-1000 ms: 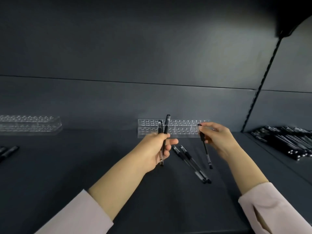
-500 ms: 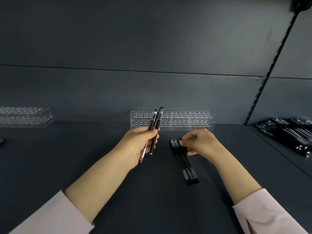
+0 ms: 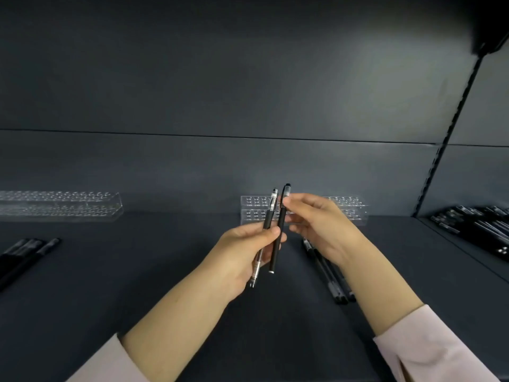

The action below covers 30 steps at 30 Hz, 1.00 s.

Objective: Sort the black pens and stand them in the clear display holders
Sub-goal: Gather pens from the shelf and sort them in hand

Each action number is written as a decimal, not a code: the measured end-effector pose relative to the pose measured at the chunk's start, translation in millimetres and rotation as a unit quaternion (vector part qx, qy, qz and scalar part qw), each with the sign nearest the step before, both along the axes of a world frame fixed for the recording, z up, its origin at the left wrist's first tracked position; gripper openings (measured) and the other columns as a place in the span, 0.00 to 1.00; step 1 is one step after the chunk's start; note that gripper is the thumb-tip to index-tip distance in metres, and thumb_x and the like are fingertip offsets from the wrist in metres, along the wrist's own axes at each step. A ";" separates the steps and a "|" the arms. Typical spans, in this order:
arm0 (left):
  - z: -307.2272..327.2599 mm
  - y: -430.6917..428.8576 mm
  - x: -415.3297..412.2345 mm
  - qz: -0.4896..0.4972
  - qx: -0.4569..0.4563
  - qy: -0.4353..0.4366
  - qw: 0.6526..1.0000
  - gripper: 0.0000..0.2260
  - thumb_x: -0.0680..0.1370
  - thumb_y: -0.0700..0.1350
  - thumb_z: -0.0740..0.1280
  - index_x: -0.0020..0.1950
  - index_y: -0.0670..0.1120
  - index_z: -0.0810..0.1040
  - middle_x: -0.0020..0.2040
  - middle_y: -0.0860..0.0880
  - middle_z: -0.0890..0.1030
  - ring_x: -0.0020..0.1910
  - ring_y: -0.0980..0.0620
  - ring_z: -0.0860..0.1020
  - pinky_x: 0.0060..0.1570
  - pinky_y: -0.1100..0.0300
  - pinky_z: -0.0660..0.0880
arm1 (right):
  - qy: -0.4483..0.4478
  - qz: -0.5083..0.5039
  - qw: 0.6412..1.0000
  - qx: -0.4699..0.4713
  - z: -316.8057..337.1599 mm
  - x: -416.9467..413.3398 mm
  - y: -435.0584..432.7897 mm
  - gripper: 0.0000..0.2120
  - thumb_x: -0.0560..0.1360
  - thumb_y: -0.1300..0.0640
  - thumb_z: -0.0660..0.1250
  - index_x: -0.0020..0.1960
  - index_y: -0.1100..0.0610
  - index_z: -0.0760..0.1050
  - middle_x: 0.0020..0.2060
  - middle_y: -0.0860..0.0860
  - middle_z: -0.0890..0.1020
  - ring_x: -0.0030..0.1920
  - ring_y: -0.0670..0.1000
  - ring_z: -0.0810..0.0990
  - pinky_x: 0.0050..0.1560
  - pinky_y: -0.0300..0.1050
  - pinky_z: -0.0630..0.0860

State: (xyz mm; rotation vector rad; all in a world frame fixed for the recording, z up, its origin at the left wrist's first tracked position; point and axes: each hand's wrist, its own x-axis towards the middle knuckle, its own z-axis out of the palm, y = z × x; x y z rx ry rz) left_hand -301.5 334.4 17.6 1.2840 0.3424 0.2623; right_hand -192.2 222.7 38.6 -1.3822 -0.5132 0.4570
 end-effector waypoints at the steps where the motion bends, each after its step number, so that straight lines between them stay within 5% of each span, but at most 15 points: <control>1: 0.9 9.5 -8.1 0.000 0.001 -0.005 1.000 0.05 0.78 0.40 0.69 0.52 0.44 0.83 0.45 0.48 0.86 0.38 0.57 0.83 0.36 0.67 0.77 | 0.010 0.009 1.000 0.014 2.1 -7.3 10.2 0.03 0.75 0.60 0.69 0.48 0.58 0.79 0.38 0.51 0.82 0.36 0.46 0.79 0.37 0.37 0.75; 11: 8.2 181.6 -115.1 0.124 0.076 0.019 0.989 0.04 0.80 0.43 0.67 0.53 0.43 0.77 0.49 0.48 0.86 0.50 0.53 0.83 0.45 0.61 0.77 | 0.072 0.014 0.995 0.064 -2.9 -90.8 164.9 0.12 0.77 0.64 0.66 0.59 0.54 0.74 0.40 0.56 0.83 0.34 0.47 0.80 0.38 0.39 0.79; 18: 12.5 294.3 -202.1 0.182 0.093 0.060 0.977 0.08 0.80 0.47 0.67 0.52 0.47 0.84 0.35 0.51 0.70 0.33 0.55 0.68 0.39 0.61 0.70 | 0.008 0.054 0.997 -0.060 -25.6 -166.0 285.9 0.14 0.76 0.64 0.67 0.61 0.57 0.73 0.42 0.57 0.83 0.33 0.47 0.79 0.36 0.38 0.79; 23: 7.2 333.6 -229.5 0.182 0.058 0.073 0.979 0.08 0.80 0.46 0.66 0.54 0.46 0.84 0.42 0.50 0.77 0.37 0.53 0.75 0.39 0.59 0.75 | -0.057 0.014 0.987 -0.153 -44.1 -188.1 332.0 0.13 0.76 0.65 0.67 0.60 0.59 0.74 0.40 0.57 0.79 0.30 0.48 0.76 0.33 0.38 0.80; 26: 2.8 346.1 -235.7 0.184 0.041 0.080 0.979 0.09 0.78 0.45 0.69 0.56 0.44 0.82 0.47 0.48 0.78 0.39 0.52 0.76 0.37 0.60 0.76 | -0.070 0.012 0.980 -0.188 -52.1 -190.4 343.5 0.13 0.74 0.65 0.69 0.58 0.61 0.76 0.36 0.54 0.78 0.31 0.48 0.78 0.41 0.43 0.82; 30: -2.3 356.6 -239.3 0.182 0.034 0.075 0.980 0.09 0.77 0.46 0.71 0.56 0.44 0.81 0.44 0.48 0.79 0.39 0.52 0.78 0.37 0.60 0.77 | -0.077 0.005 0.976 -0.204 -52.8 -194.0 348.3 0.11 0.74 0.62 0.71 0.55 0.61 0.77 0.37 0.53 0.78 0.31 0.48 0.79 0.41 0.40 0.81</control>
